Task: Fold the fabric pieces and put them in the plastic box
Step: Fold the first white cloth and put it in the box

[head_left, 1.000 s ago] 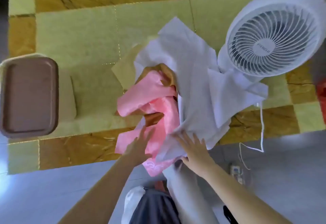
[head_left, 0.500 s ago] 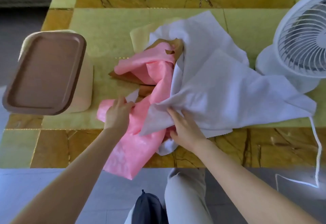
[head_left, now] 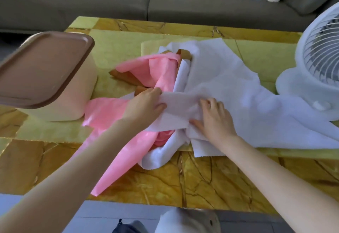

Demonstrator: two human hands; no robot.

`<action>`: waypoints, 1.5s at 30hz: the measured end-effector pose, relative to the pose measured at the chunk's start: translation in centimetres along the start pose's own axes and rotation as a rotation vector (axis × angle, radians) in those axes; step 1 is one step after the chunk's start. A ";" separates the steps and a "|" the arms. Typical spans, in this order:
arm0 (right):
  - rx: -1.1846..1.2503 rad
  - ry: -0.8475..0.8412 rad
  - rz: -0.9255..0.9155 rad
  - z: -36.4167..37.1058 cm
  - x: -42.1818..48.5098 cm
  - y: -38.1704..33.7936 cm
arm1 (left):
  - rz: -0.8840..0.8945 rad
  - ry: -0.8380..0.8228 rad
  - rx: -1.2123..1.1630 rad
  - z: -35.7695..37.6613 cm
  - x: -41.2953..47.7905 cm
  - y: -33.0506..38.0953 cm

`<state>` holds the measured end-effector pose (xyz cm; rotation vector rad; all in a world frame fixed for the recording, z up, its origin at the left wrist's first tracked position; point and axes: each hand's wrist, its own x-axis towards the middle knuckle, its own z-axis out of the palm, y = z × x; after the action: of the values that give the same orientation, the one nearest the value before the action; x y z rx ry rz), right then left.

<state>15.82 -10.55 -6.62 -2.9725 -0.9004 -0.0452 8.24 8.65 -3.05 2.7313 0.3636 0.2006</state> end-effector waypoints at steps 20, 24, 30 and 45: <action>0.226 0.174 -0.195 -3.9 -14.2 5.9 | 0.349 0.196 -0.152 1.2 -13.6 10.3; 0.122 0.031 -0.050 -2.1 -18.6 9.2 | 0.103 0.043 -0.056 3.0 -16.6 9.0; 0.094 -0.046 -0.038 -1.3 -21.7 9.6 | -0.048 -0.067 0.049 3.4 -19.3 7.0; 0.372 0.162 -0.198 -5.3 -19.6 0.1 | -0.121 0.244 -0.147 -2.6 -17.3 5.1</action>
<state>-0.48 -21.69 -2.03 -2.4939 -1.0465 -0.1091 -7.65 0.15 -0.26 2.5354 0.5557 0.5088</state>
